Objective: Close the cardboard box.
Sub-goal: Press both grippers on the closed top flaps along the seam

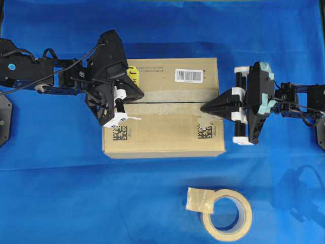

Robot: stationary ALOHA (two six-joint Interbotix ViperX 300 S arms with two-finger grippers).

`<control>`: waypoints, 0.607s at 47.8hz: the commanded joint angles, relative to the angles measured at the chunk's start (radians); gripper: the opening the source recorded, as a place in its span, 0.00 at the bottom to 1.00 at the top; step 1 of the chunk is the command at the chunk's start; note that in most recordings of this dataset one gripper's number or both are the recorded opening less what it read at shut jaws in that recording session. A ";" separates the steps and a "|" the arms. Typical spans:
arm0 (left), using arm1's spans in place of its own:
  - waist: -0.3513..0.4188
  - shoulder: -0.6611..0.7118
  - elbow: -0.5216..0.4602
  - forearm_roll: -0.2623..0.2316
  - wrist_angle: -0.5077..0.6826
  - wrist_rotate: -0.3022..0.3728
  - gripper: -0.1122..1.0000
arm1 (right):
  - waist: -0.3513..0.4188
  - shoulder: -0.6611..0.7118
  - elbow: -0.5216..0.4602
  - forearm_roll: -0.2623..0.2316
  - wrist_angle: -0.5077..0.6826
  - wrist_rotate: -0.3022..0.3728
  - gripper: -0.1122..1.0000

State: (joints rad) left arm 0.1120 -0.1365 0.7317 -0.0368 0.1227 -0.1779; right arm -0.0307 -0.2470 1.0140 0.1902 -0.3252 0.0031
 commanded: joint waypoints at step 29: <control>-0.026 -0.025 0.018 -0.002 -0.060 0.003 0.10 | -0.035 -0.006 -0.011 -0.002 -0.002 -0.002 0.10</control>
State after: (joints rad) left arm 0.0982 -0.1381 0.7455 -0.0368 0.0920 -0.1764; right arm -0.0614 -0.2470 1.0140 0.1902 -0.3237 0.0031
